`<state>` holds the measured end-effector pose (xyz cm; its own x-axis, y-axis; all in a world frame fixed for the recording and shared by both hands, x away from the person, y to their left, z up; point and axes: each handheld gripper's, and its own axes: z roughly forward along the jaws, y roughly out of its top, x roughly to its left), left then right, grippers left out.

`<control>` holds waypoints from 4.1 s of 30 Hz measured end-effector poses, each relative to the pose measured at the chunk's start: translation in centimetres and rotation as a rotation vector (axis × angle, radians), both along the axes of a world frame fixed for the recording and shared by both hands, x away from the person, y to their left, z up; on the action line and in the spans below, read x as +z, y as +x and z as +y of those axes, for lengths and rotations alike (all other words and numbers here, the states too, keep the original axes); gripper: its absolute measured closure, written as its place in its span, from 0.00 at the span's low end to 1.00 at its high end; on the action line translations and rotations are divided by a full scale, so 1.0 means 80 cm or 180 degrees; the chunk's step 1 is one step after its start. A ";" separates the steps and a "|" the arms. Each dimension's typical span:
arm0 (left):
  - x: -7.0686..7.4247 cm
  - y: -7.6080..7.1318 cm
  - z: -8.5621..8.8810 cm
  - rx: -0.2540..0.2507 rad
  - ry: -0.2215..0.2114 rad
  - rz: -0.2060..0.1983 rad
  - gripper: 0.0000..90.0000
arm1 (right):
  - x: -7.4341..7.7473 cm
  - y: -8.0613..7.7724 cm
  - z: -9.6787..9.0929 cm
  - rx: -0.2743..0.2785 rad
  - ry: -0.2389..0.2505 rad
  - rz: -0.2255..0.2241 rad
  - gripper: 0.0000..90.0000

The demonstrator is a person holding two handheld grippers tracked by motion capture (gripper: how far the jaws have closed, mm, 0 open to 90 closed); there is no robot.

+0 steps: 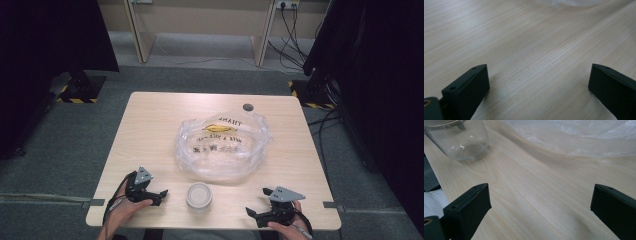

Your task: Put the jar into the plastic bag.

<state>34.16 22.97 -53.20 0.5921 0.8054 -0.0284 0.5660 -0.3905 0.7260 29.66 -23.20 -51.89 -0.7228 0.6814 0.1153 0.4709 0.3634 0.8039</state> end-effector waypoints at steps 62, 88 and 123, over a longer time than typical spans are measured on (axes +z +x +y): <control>0.069 -0.062 -0.113 -0.1233 -0.0323 -0.0187 0.03 | -0.002 0.000 0.001 0.0006 -0.0026 0.0031 0.03; 0.050 -0.037 -0.154 -0.1300 -0.0105 -0.0102 0.07 | -0.001 0.000 0.002 0.0016 -0.0015 0.0030 0.03; 0.118 -0.018 -0.145 -0.1326 -0.0123 -0.0262 0.10 | -0.003 0.000 0.002 0.0028 -0.0023 0.0043 0.03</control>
